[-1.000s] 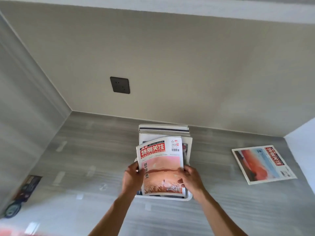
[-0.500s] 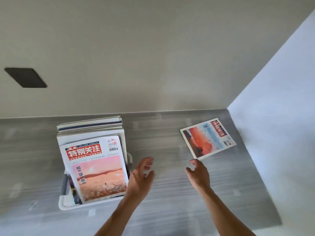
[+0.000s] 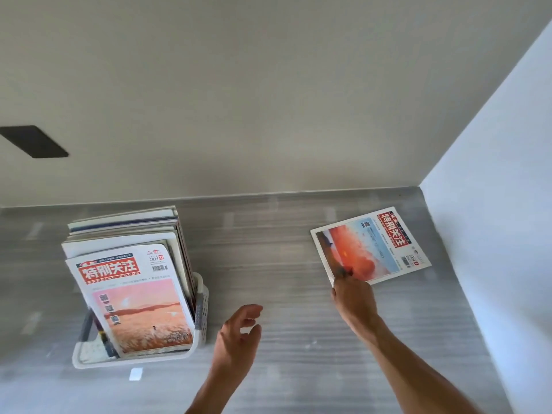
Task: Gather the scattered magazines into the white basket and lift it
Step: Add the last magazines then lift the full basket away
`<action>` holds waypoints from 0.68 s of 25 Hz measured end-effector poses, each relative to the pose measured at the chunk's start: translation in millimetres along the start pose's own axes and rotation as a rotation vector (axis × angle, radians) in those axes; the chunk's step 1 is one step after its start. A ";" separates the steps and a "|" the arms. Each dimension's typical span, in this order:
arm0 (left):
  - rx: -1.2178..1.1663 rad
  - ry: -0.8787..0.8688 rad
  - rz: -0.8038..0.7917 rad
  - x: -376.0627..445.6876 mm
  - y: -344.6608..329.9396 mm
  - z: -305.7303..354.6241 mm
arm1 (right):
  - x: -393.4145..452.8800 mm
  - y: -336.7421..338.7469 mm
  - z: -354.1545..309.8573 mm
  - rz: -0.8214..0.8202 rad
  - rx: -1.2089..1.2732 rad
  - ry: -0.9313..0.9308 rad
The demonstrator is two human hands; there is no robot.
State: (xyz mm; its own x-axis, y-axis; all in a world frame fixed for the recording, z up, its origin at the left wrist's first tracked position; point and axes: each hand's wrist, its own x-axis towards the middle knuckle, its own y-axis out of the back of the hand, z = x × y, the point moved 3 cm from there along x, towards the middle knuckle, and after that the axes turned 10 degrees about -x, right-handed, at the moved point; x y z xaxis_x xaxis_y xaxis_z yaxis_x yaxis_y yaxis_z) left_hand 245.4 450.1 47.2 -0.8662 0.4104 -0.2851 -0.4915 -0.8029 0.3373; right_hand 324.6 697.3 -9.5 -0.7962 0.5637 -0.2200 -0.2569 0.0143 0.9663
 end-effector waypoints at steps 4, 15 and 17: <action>-0.023 -0.024 0.110 -0.9 -0.2 1.0 | -62.5 4.9 -15.1 -0.029 0.077 0.246; -0.003 0.513 -0.069 -16.4 -48.3 -69.4 | -188.4 -65.7 10.8 -0.413 1.073 -0.528; -0.137 0.555 -0.102 -21.1 -46.6 -69.7 | -180.7 -68.0 1.6 -0.468 1.108 -0.530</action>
State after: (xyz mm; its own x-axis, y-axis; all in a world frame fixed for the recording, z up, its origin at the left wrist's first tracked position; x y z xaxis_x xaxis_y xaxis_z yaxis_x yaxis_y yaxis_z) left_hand 292.8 448.8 -25.0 -0.6197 0.2300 -0.7504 -0.5217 -0.8350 0.1749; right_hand 486.7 595.8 -35.3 -0.3798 0.5706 -0.7281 0.3367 0.8184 0.4656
